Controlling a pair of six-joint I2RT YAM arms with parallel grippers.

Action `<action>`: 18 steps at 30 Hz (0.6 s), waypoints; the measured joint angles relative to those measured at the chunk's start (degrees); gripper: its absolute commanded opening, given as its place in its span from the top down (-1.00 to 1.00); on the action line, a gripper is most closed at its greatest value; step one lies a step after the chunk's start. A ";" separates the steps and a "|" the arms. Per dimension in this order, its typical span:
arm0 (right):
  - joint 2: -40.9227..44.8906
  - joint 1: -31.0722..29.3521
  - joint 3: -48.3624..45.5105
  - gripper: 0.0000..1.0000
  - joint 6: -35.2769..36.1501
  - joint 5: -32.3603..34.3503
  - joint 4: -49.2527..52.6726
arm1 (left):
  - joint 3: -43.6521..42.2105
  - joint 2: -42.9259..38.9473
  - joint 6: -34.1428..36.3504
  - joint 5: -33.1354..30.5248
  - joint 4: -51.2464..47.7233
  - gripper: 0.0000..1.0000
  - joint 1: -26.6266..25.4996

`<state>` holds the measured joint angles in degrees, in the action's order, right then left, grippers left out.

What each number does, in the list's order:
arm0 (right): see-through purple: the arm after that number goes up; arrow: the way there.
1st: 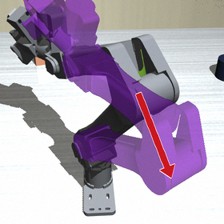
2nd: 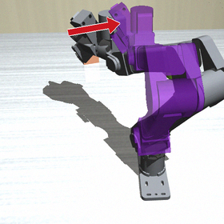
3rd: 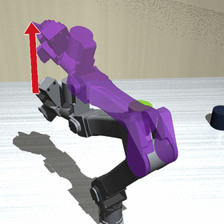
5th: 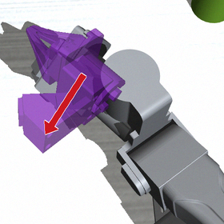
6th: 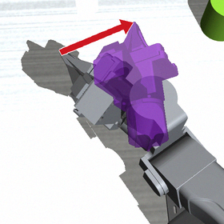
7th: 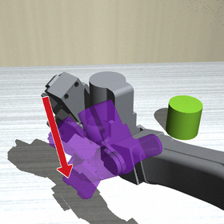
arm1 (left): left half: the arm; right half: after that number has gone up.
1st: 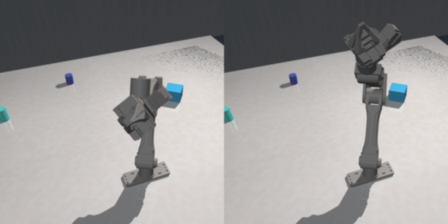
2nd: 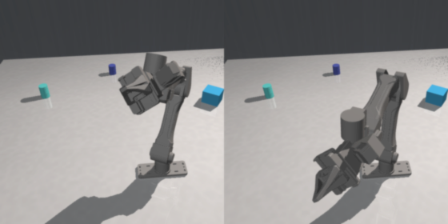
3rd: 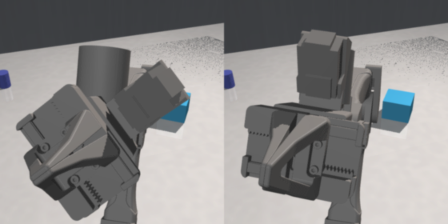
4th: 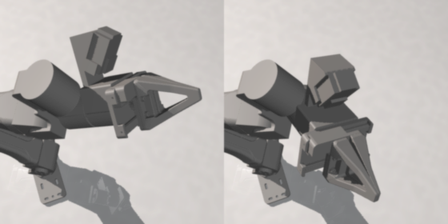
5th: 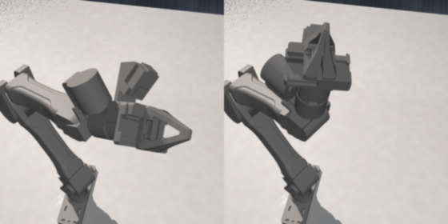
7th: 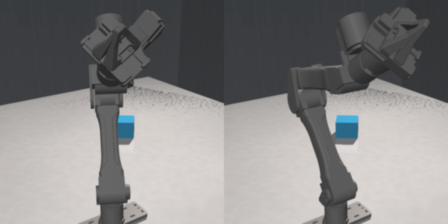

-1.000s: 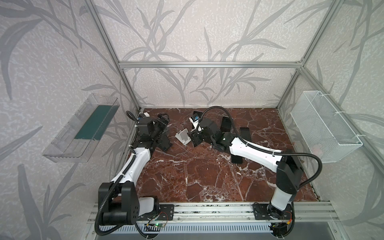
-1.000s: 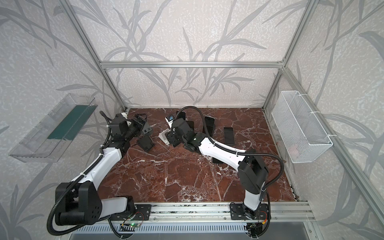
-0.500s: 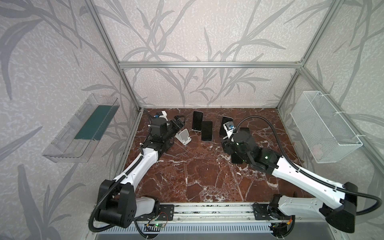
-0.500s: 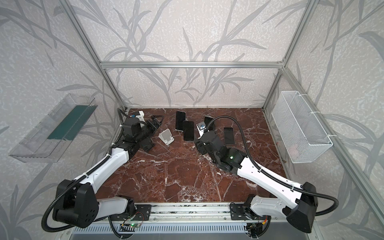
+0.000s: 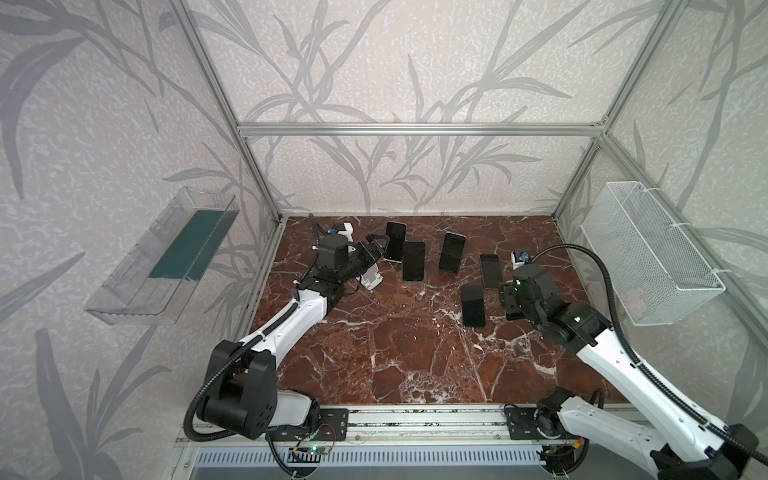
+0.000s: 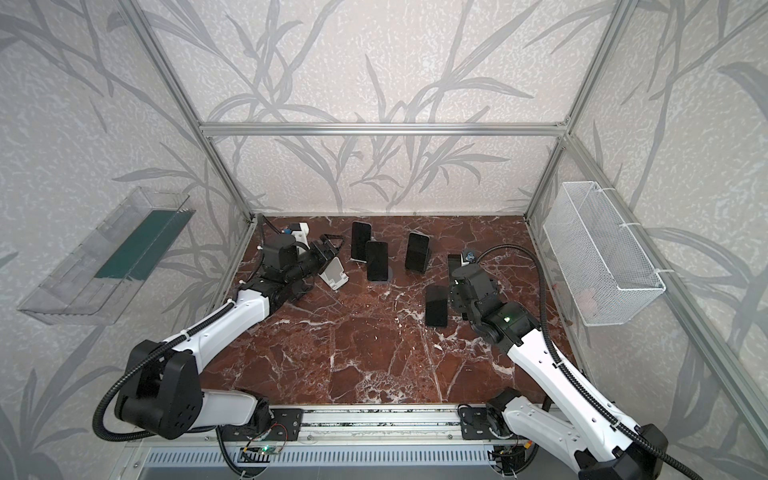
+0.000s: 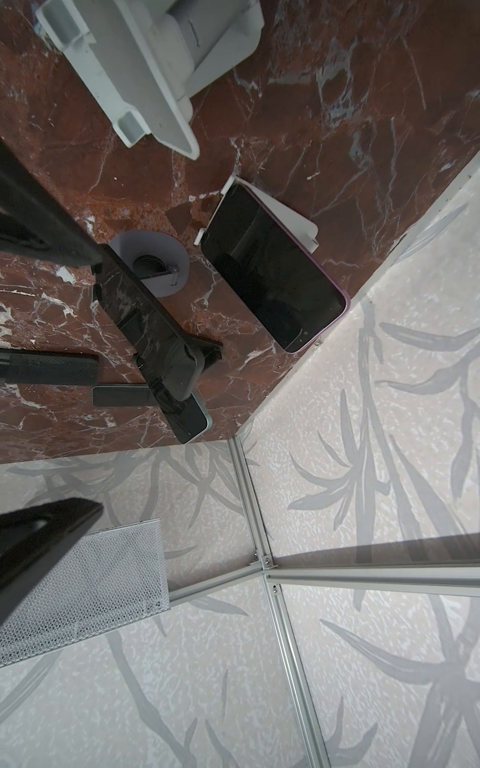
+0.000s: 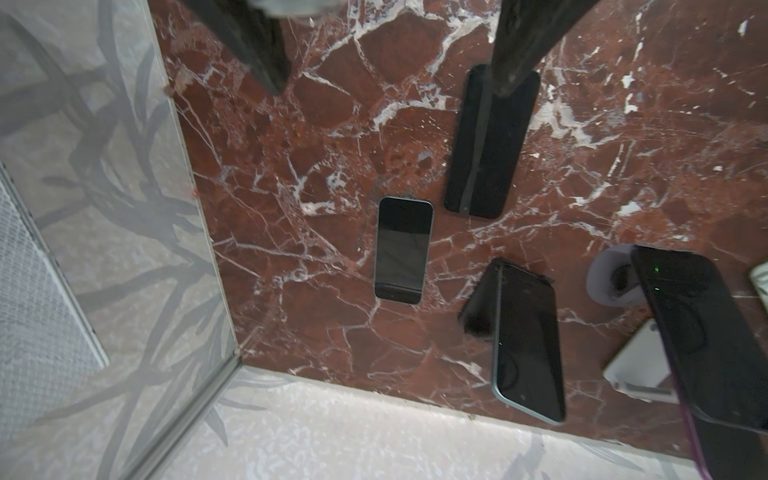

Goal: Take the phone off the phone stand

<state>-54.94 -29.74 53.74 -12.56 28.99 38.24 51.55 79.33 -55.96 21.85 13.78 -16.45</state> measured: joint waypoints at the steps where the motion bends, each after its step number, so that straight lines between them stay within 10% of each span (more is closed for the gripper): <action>1: 0.00 1.27 -0.37 -0.17 -0.20 -0.17 0.48 | 0.35 0.50 0.02 0.52 0.00 -0.76 -0.11; 18: -6.14 10.84 -1.09 -0.18 -1.18 -6.47 2.54 | 1.60 5.62 -1.73 5.55 1.64 -0.75 -4.46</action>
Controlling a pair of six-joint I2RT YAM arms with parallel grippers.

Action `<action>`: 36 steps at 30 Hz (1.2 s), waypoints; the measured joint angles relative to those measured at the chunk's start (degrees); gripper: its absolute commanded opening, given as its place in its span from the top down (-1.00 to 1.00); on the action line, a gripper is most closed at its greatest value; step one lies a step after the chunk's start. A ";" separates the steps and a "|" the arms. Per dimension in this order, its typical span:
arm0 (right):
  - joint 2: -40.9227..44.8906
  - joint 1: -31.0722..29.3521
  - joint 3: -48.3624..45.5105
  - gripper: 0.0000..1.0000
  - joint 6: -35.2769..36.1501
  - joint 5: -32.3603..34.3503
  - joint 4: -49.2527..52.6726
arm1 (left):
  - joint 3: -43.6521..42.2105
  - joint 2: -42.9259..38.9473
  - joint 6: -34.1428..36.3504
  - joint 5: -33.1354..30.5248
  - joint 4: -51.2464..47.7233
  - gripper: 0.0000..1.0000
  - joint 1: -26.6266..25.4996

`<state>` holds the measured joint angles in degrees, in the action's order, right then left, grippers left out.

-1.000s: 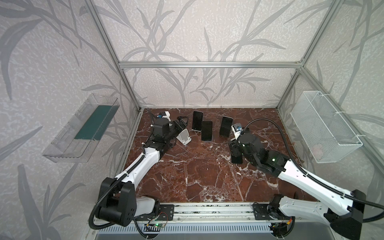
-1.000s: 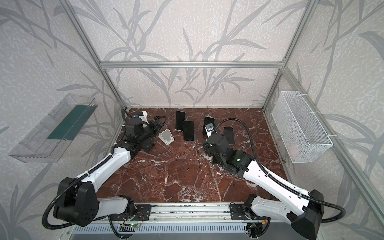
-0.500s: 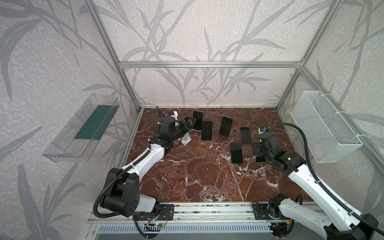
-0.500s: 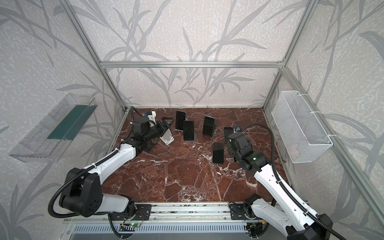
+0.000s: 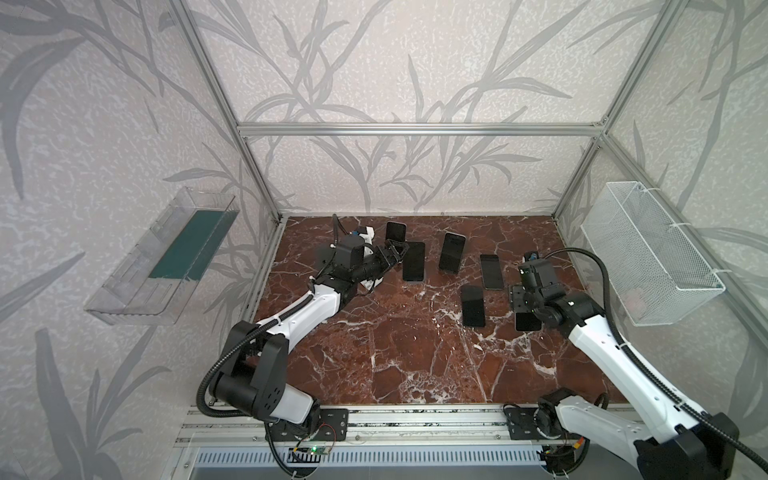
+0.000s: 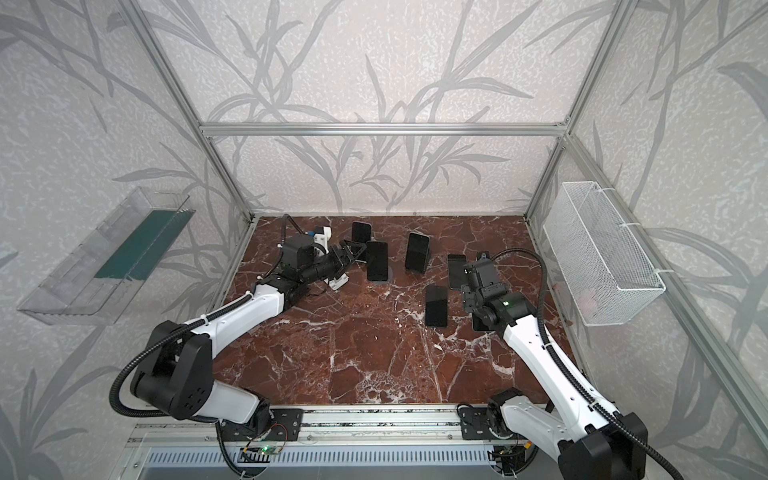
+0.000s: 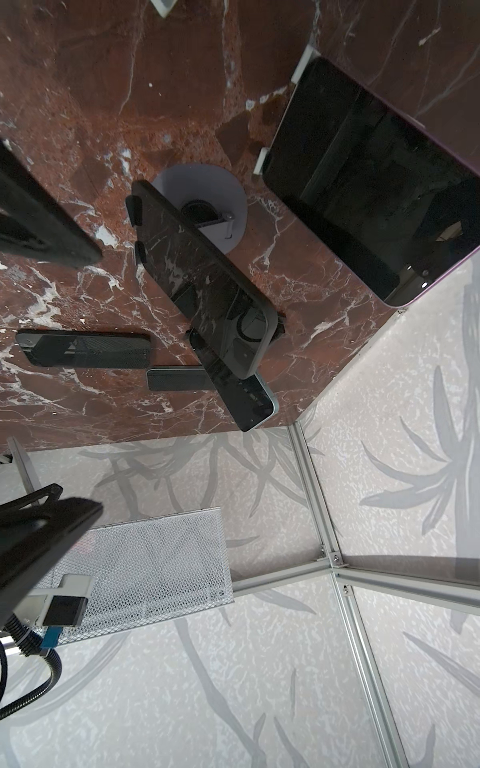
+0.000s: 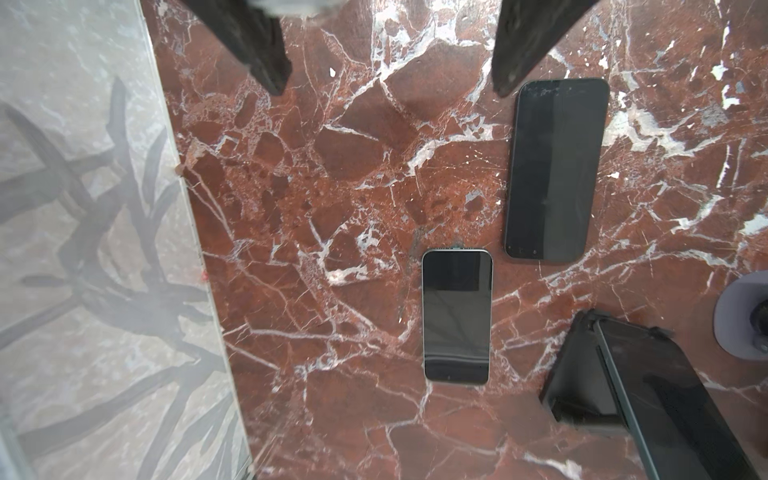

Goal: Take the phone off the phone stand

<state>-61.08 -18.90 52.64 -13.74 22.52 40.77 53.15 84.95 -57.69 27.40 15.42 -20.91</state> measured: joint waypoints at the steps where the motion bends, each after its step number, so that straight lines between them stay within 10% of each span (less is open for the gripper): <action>1: -0.57 0.46 -0.02 -0.18 -0.02 -0.66 -0.02 | 0.00 0.13 0.00 0.02 0.00 -0.75 0.00; 36: -35.56 8.33 5.05 -0.23 -2.36 -16.04 -10.54 | 0.09 0.22 1.18 -0.15 -0.85 -0.75 0.02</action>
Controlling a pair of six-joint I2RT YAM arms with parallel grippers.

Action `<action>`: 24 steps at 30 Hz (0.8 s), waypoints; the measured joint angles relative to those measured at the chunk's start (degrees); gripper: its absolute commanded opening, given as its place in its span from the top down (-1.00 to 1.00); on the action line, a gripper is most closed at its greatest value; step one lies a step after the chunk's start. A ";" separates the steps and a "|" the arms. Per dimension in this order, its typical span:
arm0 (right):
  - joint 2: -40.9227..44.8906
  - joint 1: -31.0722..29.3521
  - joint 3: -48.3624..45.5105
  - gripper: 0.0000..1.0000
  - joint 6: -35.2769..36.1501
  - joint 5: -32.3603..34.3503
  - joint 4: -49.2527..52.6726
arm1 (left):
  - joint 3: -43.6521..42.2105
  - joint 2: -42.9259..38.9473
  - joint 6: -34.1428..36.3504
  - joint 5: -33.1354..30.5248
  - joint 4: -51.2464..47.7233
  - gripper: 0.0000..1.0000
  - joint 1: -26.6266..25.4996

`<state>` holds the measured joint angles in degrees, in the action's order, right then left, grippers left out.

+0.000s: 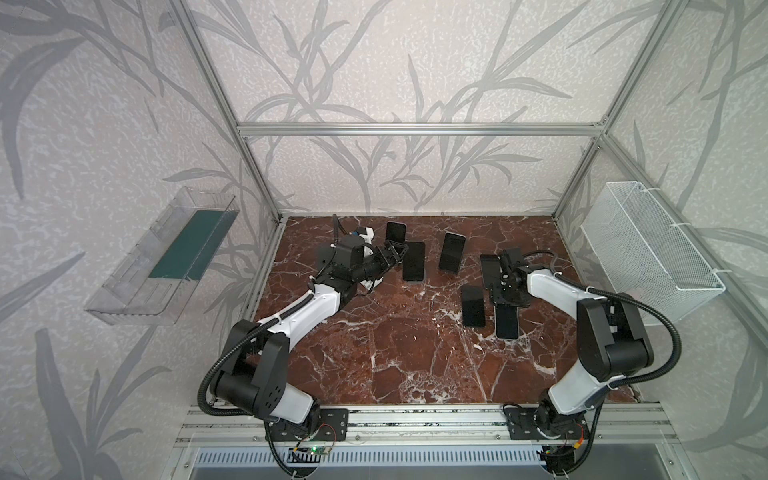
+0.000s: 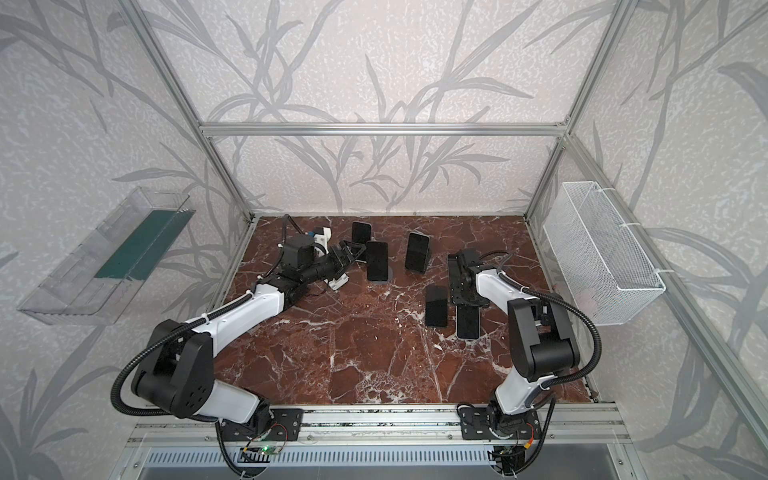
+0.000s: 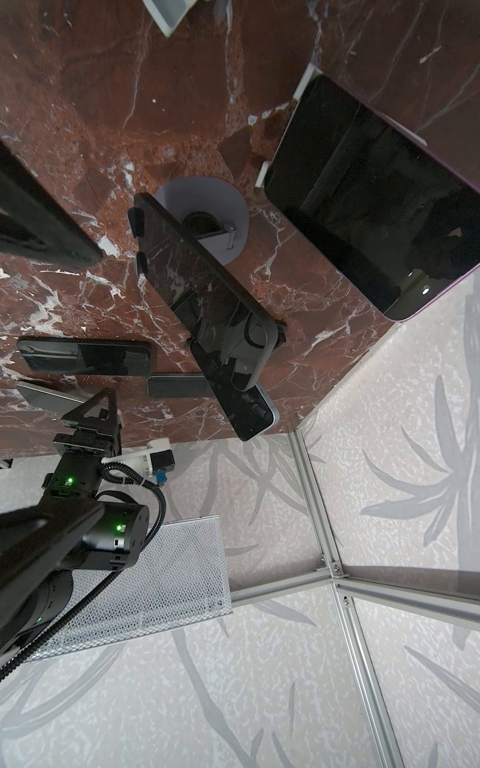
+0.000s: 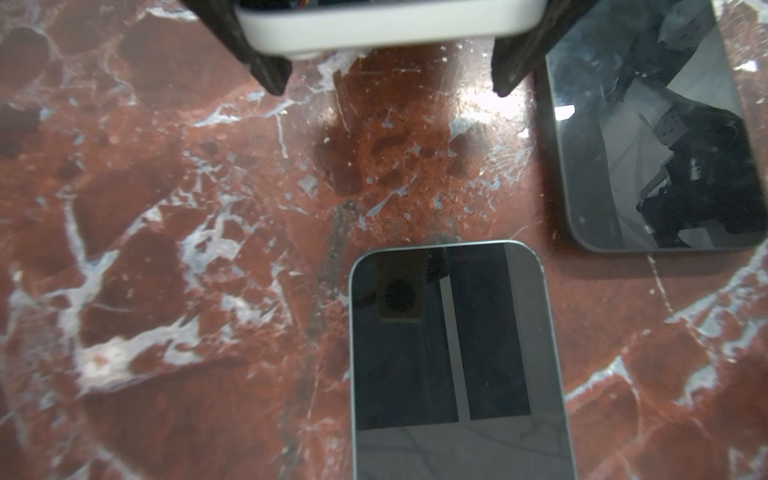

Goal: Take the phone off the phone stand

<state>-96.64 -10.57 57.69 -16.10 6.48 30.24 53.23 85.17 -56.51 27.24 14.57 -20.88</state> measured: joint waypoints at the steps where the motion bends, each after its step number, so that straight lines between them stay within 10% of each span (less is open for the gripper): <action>1: -0.13 0.00 0.00 -0.24 0.00 -0.13 0.00 | -0.02 0.00 -0.02 0.00 0.02 -0.75 0.00; 24: -6.01 0.00 4.31 -0.48 -0.20 -0.76 3.04 | -0.02 0.00 -0.31 0.31 0.44 -0.75 1.14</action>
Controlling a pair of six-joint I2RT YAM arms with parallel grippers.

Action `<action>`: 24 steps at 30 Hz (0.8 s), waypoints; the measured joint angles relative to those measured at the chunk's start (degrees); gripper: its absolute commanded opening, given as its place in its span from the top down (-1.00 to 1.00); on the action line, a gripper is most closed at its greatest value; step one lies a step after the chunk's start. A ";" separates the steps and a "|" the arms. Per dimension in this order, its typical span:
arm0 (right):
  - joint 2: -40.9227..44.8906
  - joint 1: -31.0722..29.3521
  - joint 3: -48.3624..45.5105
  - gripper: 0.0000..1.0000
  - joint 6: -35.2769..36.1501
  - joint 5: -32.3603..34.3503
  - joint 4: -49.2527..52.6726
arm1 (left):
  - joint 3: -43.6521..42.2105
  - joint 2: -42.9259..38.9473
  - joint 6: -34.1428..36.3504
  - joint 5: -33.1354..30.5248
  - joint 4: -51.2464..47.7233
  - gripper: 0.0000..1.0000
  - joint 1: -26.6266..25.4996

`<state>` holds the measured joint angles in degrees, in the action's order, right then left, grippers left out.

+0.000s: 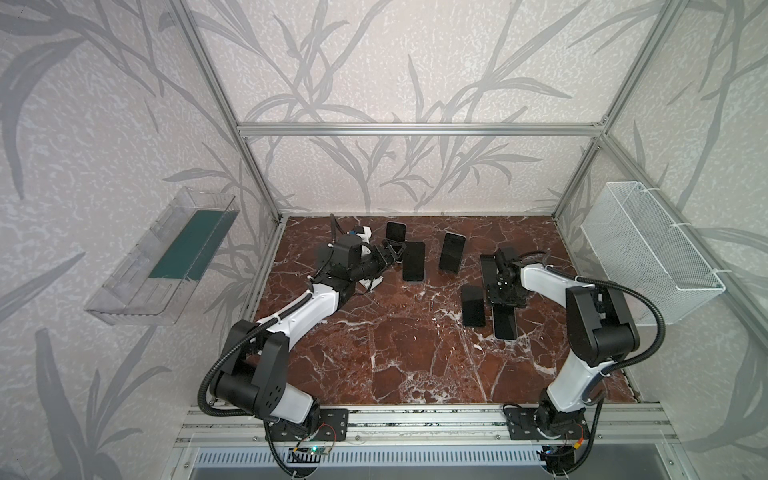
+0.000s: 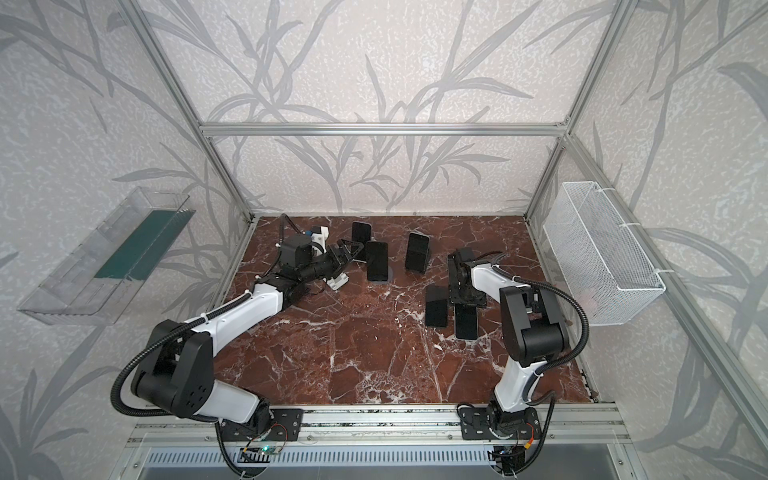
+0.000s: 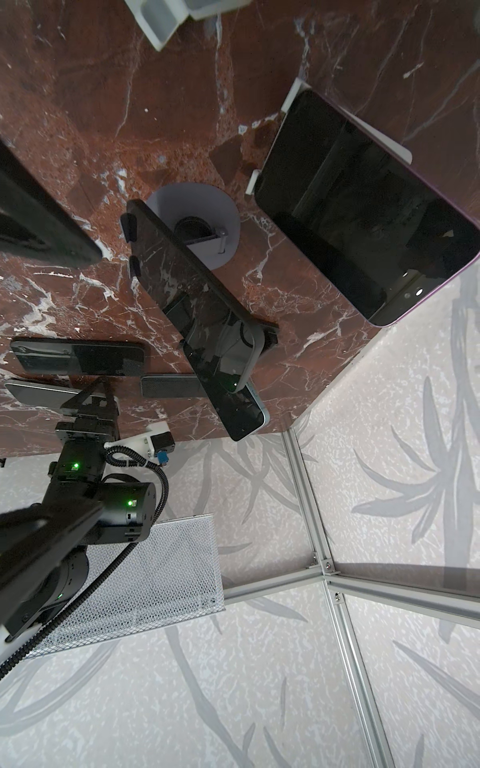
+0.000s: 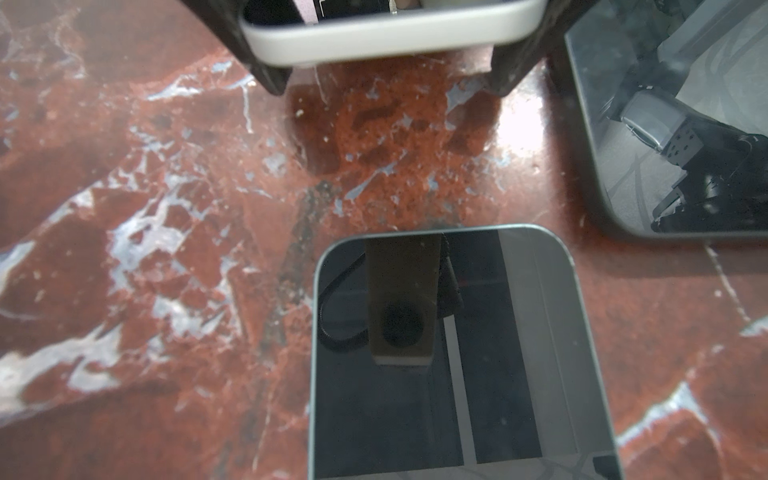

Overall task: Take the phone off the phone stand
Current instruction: 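Lower the silver-edged phone flat beside the other flat phones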

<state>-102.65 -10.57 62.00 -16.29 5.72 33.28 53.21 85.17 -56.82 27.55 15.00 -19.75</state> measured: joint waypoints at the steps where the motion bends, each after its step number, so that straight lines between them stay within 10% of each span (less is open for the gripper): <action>1: -0.04 0.00 0.04 -0.48 0.00 -0.07 -0.02 | 0.00 0.00 0.00 0.00 0.00 -0.75 0.00; 24: -0.07 0.00 -0.13 -0.58 -0.50 -1.53 -1.16 | 0.00 0.00 0.20 -0.07 -0.42 -0.75 0.00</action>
<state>-102.72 -10.57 61.87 -16.80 4.19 32.12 53.21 85.17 -56.62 27.49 14.59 -19.75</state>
